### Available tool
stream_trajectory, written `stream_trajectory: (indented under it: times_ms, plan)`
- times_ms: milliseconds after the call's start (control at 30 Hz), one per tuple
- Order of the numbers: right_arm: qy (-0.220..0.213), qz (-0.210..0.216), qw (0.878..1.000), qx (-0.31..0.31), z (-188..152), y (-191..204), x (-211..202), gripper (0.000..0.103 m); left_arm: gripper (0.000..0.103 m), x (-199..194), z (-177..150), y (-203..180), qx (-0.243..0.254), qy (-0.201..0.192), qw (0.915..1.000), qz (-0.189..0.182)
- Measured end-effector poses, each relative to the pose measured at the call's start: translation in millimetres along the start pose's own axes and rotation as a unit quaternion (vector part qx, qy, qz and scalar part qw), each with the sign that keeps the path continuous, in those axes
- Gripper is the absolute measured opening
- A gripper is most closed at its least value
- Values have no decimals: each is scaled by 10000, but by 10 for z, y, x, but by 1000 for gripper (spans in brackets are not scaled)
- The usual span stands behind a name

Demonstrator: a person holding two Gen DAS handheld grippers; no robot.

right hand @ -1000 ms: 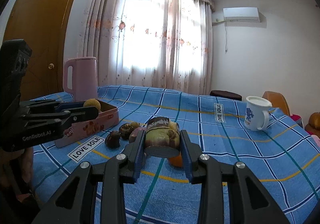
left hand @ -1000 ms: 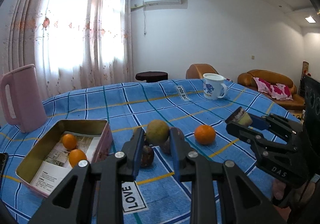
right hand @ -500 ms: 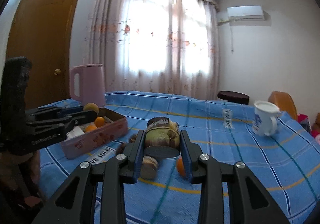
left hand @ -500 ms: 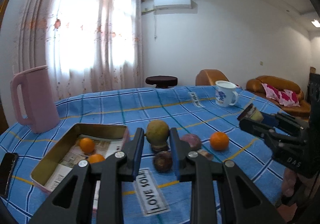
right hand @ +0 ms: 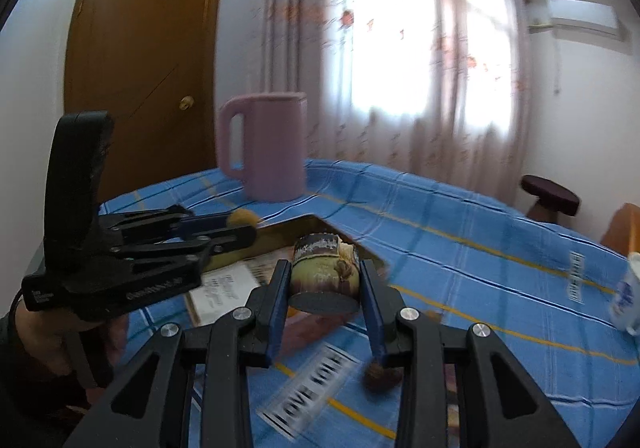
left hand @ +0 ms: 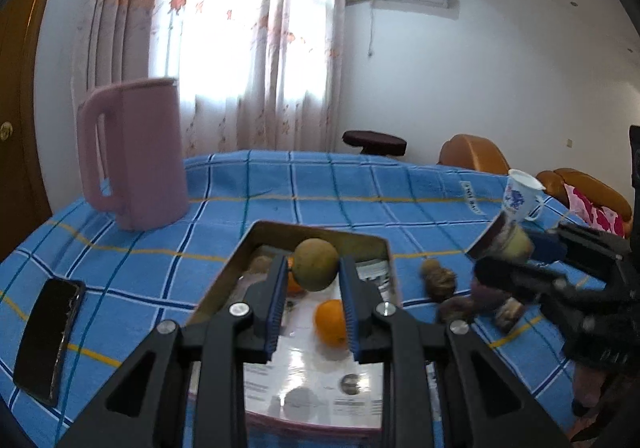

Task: Organize fruits
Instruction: 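Carry the cake and yellow-green fruit into the tin and open both grippers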

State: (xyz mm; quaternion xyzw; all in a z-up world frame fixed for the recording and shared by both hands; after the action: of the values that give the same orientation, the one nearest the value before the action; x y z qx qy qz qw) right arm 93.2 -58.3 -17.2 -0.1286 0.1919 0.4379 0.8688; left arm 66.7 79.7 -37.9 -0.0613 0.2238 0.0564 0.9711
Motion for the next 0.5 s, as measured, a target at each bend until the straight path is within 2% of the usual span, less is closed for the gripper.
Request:
stream_trajectory:
  times_ms: [267,500]
  plan:
    - [632,253,9974,-247,-37,364,522,36,27,134,-88,301,-117,283,9992,250]
    - [1166,452,9916,-325,-156,532,812,36,28,195,-127,381,-155,480,9984,252]
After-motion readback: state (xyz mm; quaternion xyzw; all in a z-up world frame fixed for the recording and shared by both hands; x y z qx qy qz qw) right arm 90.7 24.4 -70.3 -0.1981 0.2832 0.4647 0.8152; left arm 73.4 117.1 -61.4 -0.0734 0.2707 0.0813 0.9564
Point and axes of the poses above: each gripper's, at about its wrist camera, not at the fingertips, and x roughly the way its jaws point, y to its left, z to its top, the point moved 3 cm from there along x, roughly the way its jaws point
